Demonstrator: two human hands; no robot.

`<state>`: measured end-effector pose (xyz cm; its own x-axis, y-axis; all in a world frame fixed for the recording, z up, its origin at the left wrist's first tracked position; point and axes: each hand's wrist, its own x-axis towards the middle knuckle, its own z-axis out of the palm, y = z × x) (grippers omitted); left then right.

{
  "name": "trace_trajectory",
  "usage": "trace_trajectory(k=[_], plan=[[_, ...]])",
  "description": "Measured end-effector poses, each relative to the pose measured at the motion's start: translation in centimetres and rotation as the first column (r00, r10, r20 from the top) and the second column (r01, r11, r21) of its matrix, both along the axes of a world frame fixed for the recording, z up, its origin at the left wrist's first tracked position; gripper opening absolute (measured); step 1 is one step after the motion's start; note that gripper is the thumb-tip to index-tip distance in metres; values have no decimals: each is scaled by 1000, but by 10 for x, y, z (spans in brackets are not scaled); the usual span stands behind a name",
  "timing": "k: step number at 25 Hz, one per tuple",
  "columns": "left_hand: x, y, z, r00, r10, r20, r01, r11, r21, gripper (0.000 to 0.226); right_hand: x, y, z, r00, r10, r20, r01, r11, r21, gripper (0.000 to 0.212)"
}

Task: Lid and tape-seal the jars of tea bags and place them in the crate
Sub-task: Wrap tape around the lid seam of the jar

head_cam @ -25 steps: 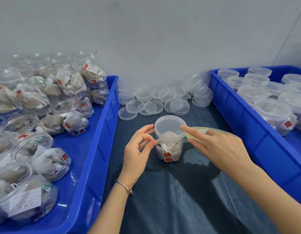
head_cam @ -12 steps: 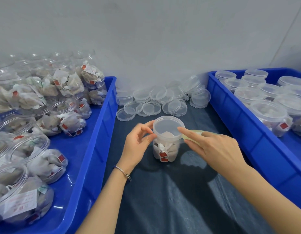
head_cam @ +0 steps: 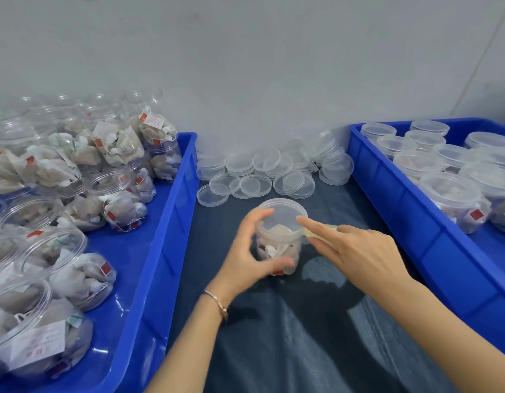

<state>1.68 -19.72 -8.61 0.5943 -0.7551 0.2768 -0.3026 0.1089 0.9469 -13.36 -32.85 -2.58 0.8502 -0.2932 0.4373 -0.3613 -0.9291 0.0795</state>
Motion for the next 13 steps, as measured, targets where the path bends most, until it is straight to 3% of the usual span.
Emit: trace_trajectory(k=[2, 4, 7, 10, 13], plan=[[-18, -13, -3, 988, 144, 55, -146, 988, 47, 84, 2, -4, -3, 993, -26, -112, 22, 999, -34, 46], [-18, -21, -2, 962, 261, 77, -263, 964, 26, 76, 1, -9, -2, 982, -18, -186, 15, 1000, -18, 55], [-7, -23, -2, 976, 195, 93, -199, 979, 42, 72, -10, -22, 12, 964, -36, -264, 80, 984, 160, 66], [0, -19, 0, 986, 156, 65, -160, 985, 68, 73, -23, -36, 26, 921, -55, -385, 130, 976, 172, 53], [4, -17, 0, 987, 152, 45, -155, 986, 65, 73, -36, -51, 30, 918, -46, -393, 141, 966, 215, 42]])
